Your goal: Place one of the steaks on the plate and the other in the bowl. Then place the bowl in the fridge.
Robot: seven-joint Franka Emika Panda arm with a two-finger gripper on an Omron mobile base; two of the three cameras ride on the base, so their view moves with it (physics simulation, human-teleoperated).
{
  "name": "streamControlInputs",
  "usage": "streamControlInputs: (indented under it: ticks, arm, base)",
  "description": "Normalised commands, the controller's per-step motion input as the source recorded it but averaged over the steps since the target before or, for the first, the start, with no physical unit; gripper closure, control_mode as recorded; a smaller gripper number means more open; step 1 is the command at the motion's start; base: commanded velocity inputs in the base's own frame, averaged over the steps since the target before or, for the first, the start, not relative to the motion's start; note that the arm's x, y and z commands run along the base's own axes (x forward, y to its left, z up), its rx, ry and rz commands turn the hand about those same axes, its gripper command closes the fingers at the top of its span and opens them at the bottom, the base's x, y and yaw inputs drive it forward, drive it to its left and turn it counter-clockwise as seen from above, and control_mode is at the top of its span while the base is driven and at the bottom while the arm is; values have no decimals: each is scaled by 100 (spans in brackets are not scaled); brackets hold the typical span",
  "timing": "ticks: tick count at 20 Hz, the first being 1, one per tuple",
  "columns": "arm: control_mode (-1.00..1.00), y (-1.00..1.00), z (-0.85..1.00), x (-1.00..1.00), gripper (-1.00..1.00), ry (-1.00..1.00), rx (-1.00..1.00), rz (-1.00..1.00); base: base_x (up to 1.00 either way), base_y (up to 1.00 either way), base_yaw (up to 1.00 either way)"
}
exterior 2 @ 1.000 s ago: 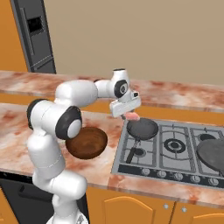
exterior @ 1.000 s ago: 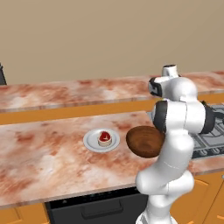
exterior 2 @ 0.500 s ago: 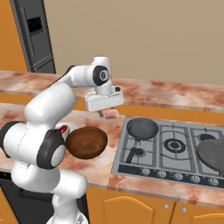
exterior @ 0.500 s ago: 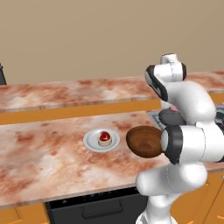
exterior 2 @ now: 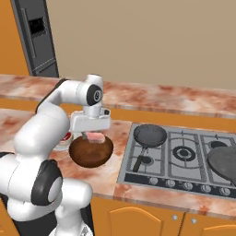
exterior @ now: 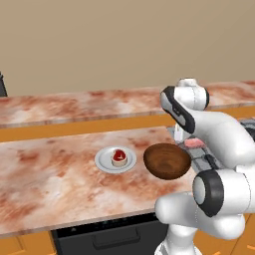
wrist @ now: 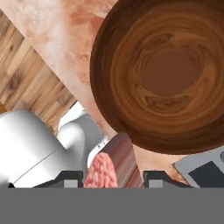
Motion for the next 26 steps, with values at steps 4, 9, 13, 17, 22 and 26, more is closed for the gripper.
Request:
streamControlInputs:
  ticks: [4,9,13,17,22,26]
  arm:
    - [-100,46,-14,5,100,-2,7,18]
    - [-100,18,-5,44,100,-3,11,12]
    - [-100,1,-29,71,100,-10,22,12]
    - [-100,1,-37,35,100,-18,12,19]
    - [-100,12,-19,0,100,-9,1,8]
    - [-100,25,-32,0,100,-4,0,5]
  base:
    - [0,0,0]
    - [0,0,0]
    - [0,0,0]
    - [0,0,0]
    - [0,0,0]
    - [0,0,0]
